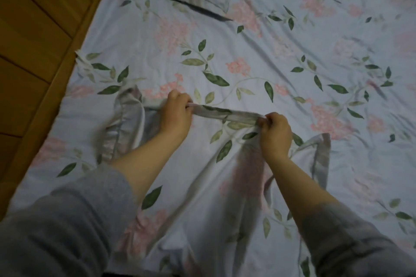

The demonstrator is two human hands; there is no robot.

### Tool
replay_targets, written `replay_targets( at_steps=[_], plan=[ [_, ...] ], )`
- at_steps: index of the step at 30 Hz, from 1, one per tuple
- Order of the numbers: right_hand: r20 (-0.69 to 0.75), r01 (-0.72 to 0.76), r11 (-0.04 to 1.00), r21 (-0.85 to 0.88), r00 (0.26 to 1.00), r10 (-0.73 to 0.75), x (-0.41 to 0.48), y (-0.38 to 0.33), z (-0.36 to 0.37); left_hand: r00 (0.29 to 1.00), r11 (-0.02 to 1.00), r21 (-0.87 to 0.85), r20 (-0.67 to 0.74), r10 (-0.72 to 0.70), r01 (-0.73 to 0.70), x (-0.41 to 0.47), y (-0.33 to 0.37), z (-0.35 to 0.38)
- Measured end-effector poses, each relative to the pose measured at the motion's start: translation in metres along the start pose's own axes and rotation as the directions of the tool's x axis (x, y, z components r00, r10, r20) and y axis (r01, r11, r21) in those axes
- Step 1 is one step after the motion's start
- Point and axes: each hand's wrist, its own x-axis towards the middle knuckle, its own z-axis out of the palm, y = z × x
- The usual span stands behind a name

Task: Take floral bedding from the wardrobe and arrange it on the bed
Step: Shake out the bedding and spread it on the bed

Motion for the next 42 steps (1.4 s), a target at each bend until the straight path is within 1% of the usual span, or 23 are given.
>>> replay_targets(
  at_steps=[2, 3, 5, 7, 9, 11, 13, 16, 20, 22, 24, 26, 28, 29, 30, 32, 33, 34, 35, 36, 37, 40, 42],
  plan=[
    [0.158, -0.009, 0.992, -0.128, 0.987, 0.029, 0.000, -0.002, 0.009, 1.000, 0.995, -0.096, -0.015, 0.011, -0.012, -0.016, 0.000, 0.002],
    [0.274, 0.010, 0.985, -0.171, 0.961, 0.037, -0.004, -0.003, 0.014, 1.000, 0.990, -0.142, -0.009, -0.018, 0.017, -0.031, -0.003, 0.002],
    [0.496, 0.122, 0.982, -0.146, 0.868, -0.034, -0.015, -0.011, 0.021, 0.993, 0.974, -0.197, -0.017, -0.116, 0.110, -0.072, -0.015, -0.001],
    [0.643, 0.248, 0.964, -0.100, 0.755, -0.128, -0.026, -0.020, 0.027, 0.977, 0.958, -0.216, -0.051, -0.205, 0.190, -0.121, -0.030, -0.004],
    [0.756, 0.261, 0.960, -0.102, 0.648, -0.095, -0.036, -0.027, 0.036, 0.948, 0.922, -0.253, -0.052, -0.314, 0.292, -0.166, -0.045, -0.006],
    [0.818, 0.256, 0.954, -0.157, 0.575, -0.019, -0.046, -0.032, 0.044, 0.893, 0.853, -0.307, -0.019, -0.450, 0.423, -0.200, -0.060, -0.006],
    [0.821, 0.299, 0.934, -0.196, 0.571, -0.011, -0.056, -0.034, 0.052, 0.832, 0.784, -0.344, -0.014, -0.555, 0.517, -0.225, -0.075, -0.005],
    [0.784, 0.300, 0.934, -0.195, 0.620, -0.035, -0.072, -0.033, 0.054, 0.767, 0.738, -0.312, -0.042, -0.641, 0.599, -0.249, -0.095, -0.005],
    [0.701, 0.081, 0.997, -0.009, 0.711, -0.051, -0.093, -0.033, 0.039, 0.704, 0.668, -0.344, -0.029, -0.709, 0.659, -0.270, -0.107, -0.008],
    [0.658, -0.062, 0.995, 0.081, 0.753, -0.006, -0.100, -0.041, 0.024, 0.713, 0.674, -0.362, -0.034, -0.700, 0.644, -0.279, -0.107, -0.010],
    [0.627, -0.210, 0.956, 0.205, 0.778, 0.036, -0.108, -0.055, 0.001, 0.733, 0.680, -0.390, -0.018, -0.680, 0.621, -0.283, -0.102, -0.016],
    [0.647, -0.413, 0.818, 0.400, 0.759, 0.067, -0.114, -0.065, -0.024, 0.733, 0.653, -0.458, -0.006, -0.680, 0.603, -0.282, -0.095, -0.023],
    [0.666, -0.611, 0.558, 0.561, 0.734, 0.134, -0.117, -0.069, -0.041, 0.712, 0.625, -0.507, -0.032, -0.702, 0.593, -0.273, -0.089, -0.028],
    [0.659, -0.653, 0.483, 0.583, 0.728, 0.188, -0.114, -0.061, -0.042, 0.704, 0.624, -0.505, -0.043, -0.709, 0.597, -0.267, -0.087, -0.030],
    [0.644, -0.669, 0.448, 0.593, 0.728, 0.234, -0.113, -0.059, -0.047, 0.706, 0.623, -0.494, -0.024, -0.707, 0.607, -0.261, -0.084, -0.031],
    [0.615, -0.671, 0.569, 0.475, 0.716, 0.331, -0.108, -0.049, -0.043, 0.720, 0.618, -0.450, 0.087, -0.689, 0.645, -0.247, -0.079, -0.031],
    [0.596, -0.616, 0.702, 0.356, 0.729, 0.337, -0.105, -0.035, -0.037, 0.727, 0.625, -0.416, 0.145, -0.672, 0.661, -0.240, -0.078, -0.030],
    [0.606, -0.521, 0.827, 0.212, 0.734, 0.307, -0.106, -0.024, -0.034, 0.732, 0.636, -0.388, 0.186, -0.655, 0.668, -0.232, -0.079, -0.029],
    [0.648, -0.441, 0.892, 0.100, 0.709, 0.277, -0.108, -0.013, -0.031, 0.734, 0.646, -0.360, 0.215, -0.645, 0.673, -0.224, -0.081, -0.028],
    [0.684, -0.392, 0.920, 0.027, 0.678, 0.269, -0.114, -0.003, -0.028, 0.728, 0.650, -0.334, 0.239, -0.642, 0.683, -0.216, -0.085, -0.029],
    [0.702, -0.409, 0.912, 0.028, 0.658, 0.273, -0.120, 0.004, -0.028, 0.724, 0.658, -0.304, 0.261, -0.638, 0.689, -0.206, -0.091, -0.027],
    [0.724, -0.533, 0.832, 0.150, 0.632, 0.275, -0.141, 0.022, -0.022, 0.699, 0.674, -0.199, 0.300, -0.649, 0.711, -0.186, -0.099, -0.023],
    [0.708, -0.602, 0.786, 0.137, 0.615, 0.348, -0.155, 0.030, -0.011, 0.692, 0.673, -0.183, 0.304, -0.655, 0.717, -0.176, -0.099, -0.020]
  ],
)
